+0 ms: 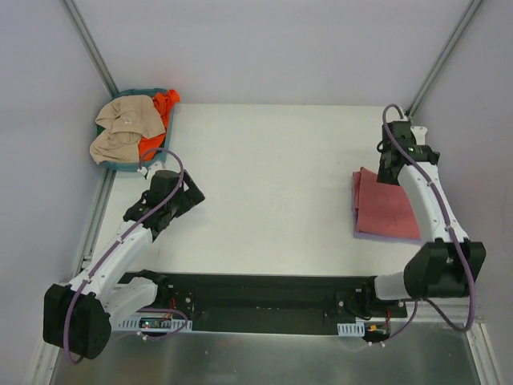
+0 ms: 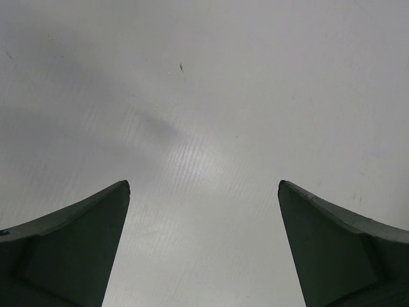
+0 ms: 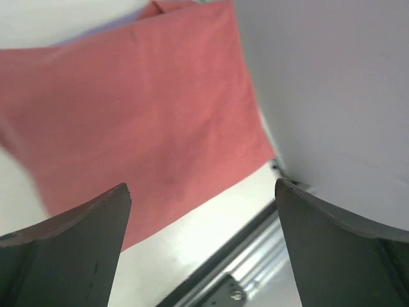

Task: Fold and stack the t-shirts
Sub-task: Put the neatly folded tshirt into the corner of the board with the right arm

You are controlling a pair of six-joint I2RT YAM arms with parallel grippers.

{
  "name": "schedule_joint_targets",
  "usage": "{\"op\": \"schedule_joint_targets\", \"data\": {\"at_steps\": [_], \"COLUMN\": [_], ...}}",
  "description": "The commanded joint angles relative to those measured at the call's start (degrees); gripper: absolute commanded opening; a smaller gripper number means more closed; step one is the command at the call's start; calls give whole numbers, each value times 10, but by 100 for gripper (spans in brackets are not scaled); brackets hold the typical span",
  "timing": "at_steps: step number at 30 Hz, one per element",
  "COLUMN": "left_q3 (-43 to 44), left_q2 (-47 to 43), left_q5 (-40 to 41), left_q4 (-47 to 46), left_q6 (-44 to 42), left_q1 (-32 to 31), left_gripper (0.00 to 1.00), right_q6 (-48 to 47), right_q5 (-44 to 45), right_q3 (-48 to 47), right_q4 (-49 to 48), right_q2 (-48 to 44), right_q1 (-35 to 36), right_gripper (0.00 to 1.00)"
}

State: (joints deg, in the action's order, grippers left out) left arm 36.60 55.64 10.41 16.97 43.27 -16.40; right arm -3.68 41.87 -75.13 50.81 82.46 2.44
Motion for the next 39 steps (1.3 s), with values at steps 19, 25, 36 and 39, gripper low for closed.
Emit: {"op": "schedule_joint_targets", "data": {"at_steps": [19, 25, 36, 39], "left_q3": [-1, -28, -60, -62], "left_q2": [-132, -138, -156, -161], "left_q5": [-82, -120, -93, -84], "left_q4": [41, 42, 30, 32], "left_q6": [-8, -43, -47, -43], "left_q1": [5, 5, 5, 4], "left_gripper": [99, 99, 99, 99], "right_q6": [65, 98, 88, 96], "right_q5": [-595, -586, -558, -549], "right_q3": [372, 395, 432, 436], "right_q4": [-350, -405, -438, -443], "right_q2": [-383, -348, -310, -314], "right_q1": [121, 160, 164, 165], "right_gripper": [96, 96, 96, 96]}}
